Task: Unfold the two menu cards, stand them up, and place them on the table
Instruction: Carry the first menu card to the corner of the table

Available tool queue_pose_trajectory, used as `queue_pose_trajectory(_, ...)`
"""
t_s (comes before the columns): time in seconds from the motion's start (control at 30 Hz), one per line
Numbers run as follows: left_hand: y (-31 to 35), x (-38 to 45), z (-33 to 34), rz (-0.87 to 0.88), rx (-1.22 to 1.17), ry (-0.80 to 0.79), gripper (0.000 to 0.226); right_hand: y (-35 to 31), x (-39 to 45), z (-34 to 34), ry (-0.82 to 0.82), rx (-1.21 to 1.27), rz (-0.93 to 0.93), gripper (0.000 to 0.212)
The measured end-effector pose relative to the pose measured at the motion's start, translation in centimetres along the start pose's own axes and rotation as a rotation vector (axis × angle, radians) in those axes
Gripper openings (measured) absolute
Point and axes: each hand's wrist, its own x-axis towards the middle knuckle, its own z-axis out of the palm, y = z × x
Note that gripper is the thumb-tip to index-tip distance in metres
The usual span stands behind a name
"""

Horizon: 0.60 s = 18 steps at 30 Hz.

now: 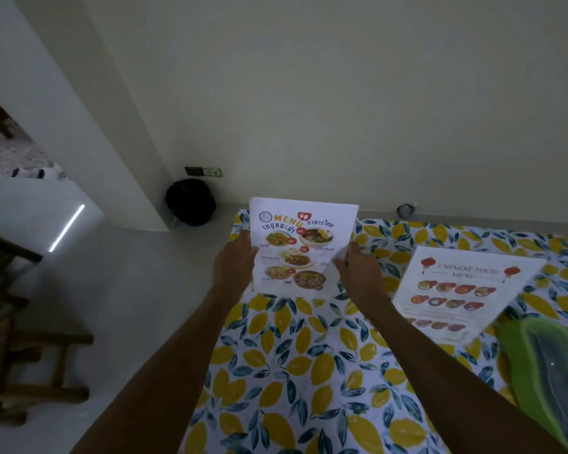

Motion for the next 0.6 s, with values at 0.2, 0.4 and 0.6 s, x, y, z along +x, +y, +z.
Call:
queue_pose_trajectory(0.2,-2.3,8.6,-2.6,0.058,-0.016,0.055,0.02,-4.9,7.6,-0.1,0.043,-0.053,-0.065,0.045)
queue_pose_trajectory(0.4,-3.8,15.7,-3.7,0.064,0.143,0.093,0.027,-8.0,13.9,1.5,0.056,-0.081,-0.069,0.047)
queue_pose_trajectory(0.6,-6.1,19.1,-2.7,0.003,0.143,0.02,0.028,-9.0,17.1,4.2,0.025,-0.079,-0.044,0.044)
